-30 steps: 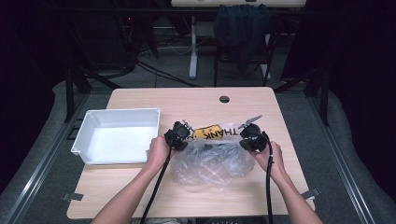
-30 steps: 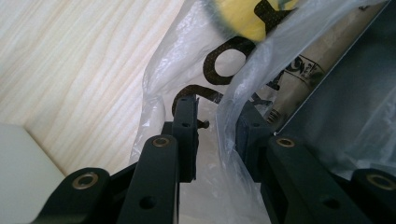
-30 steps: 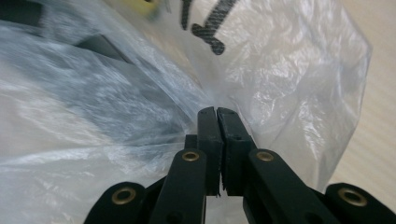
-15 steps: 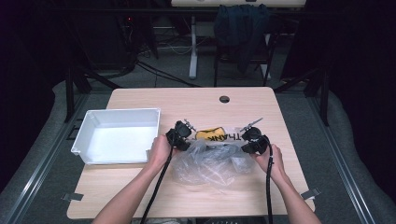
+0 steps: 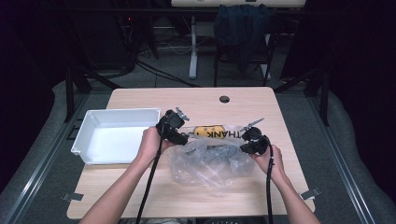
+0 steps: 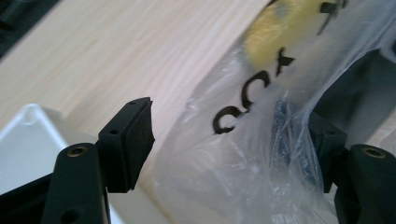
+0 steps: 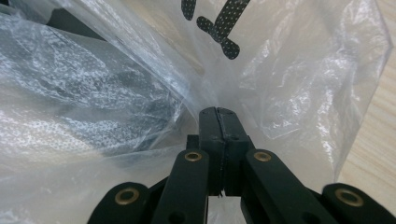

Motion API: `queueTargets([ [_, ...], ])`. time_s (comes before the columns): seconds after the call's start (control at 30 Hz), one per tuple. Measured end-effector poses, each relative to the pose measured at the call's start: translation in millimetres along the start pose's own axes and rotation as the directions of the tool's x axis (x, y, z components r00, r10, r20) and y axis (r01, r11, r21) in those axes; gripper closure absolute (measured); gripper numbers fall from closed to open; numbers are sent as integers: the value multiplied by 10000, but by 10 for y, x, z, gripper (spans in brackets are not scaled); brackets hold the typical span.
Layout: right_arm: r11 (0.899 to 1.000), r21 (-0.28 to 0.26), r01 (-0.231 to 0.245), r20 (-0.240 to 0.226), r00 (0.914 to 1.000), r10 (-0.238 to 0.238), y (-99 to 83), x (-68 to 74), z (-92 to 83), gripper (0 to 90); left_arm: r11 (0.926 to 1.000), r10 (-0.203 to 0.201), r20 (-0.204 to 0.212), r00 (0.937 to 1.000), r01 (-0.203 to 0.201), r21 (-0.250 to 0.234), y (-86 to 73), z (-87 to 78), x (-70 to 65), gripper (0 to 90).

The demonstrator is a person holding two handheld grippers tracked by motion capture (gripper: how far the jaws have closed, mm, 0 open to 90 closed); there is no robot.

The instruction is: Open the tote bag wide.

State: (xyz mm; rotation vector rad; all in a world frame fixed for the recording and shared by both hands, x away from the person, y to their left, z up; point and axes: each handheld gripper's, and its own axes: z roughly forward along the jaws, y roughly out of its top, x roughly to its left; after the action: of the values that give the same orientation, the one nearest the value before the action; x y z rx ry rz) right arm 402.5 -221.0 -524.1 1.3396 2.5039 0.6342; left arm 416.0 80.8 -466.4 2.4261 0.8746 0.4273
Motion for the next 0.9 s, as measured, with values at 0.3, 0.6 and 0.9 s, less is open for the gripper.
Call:
queueTargets([
  [0.3, 9997, -251, -50, -46, 10000, 49, 41, -16, 11, 899, 9964, 301, 987, 9947, -220, -823, 120, -127, -130, 244],
  [0.6, 9995, -265, -145, -102, 9998, 142, 50, -24, 9, 899, 9887, 1068, 1042, 9888, -945, -1167, 203, -448, -470, 219],
  [0.9, 9987, -440, -256, -183, 9995, 248, 48, -29, -4, 899, 9730, 2248, 565, 9728, -2210, -673, 189, -376, -927, 221],
])
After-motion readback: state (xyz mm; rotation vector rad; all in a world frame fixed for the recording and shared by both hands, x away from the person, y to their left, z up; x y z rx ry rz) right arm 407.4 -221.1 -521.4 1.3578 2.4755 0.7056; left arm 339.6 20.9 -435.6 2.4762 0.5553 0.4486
